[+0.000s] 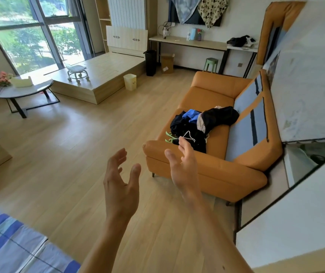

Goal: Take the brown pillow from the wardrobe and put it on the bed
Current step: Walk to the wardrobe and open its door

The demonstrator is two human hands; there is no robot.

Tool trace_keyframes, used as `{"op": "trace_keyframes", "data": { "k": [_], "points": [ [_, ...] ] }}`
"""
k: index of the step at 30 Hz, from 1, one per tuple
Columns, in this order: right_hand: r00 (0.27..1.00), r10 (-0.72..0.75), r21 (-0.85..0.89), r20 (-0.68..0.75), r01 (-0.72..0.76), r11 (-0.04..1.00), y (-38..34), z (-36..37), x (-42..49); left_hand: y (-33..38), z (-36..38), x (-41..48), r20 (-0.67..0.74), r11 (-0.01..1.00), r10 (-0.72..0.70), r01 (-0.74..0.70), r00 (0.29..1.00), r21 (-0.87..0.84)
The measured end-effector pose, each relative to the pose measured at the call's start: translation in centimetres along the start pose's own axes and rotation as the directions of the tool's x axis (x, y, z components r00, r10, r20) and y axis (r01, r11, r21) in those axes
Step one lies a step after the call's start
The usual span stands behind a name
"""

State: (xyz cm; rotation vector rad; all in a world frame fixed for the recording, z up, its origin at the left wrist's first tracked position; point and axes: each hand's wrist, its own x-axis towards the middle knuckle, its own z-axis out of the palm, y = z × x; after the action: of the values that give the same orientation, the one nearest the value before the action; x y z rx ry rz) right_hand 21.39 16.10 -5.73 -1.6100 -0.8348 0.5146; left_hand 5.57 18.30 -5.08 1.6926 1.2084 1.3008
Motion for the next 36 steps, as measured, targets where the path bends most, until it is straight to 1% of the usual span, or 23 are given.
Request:
{"op": "trace_keyframes", "data": {
  "k": [5, 8, 11, 18, 22, 28, 32, 36],
  "points": [
    [0.998, 0.041, 0.000, 0.036, -0.042, 0.999, 1.9, 3.0, 5.4, -1.7, 2.8, 5.2, 0.014, 0.999, -0.045, 0.045, 0.999, 0.013],
    [0.995, 0.084, 0.000, 0.056, -0.084, 0.996, 2.9, 4.8, 9.0, -3.2, 4.7, 8.0, 0.024, 0.995, -0.101, 0.101, 0.995, 0.016],
    [0.991, 0.094, -0.005, 0.093, -0.094, 0.996, 4.0, 7.1, 13.4, -4.8, 6.7, 11.8, 0.014, 0.988, -0.152, 0.151, 0.988, 0.027],
    [0.970, 0.102, 0.033, 0.221, -0.112, 0.993, 3.8, 12.6, 26.4, -6.8, 10.5, 23.8, -0.096, 0.984, -0.172, 0.176, 0.980, 0.040],
    [0.948, 0.062, 0.025, 0.313, -0.073, 0.997, 2.5, 15.7, 32.2, -6.9, 11.5, 29.7, -0.199, 0.986, -0.162, 0.168, 0.966, 0.015],
    [0.903, 0.042, 0.031, 0.429, -0.061, 0.998, 1.5, 22.1, 39.0, -9.2, 11.8, 37.5, -0.287, 0.979, -0.200, 0.206, 0.937, -0.011],
    [0.874, 0.054, 0.006, 0.483, -0.065, 0.998, 2.1, 27.1, 42.1, -12.2, 11.4, 42.5, -0.309, 0.968, -0.246, 0.249, 0.918, -0.030],
    [0.872, 0.067, -0.020, 0.484, -0.065, 0.998, 2.3, 33.3, 46.6, -15.8, 10.3, 49.4, -0.294, 0.965, -0.259, 0.257, 0.920, -0.045]
  ]
}}
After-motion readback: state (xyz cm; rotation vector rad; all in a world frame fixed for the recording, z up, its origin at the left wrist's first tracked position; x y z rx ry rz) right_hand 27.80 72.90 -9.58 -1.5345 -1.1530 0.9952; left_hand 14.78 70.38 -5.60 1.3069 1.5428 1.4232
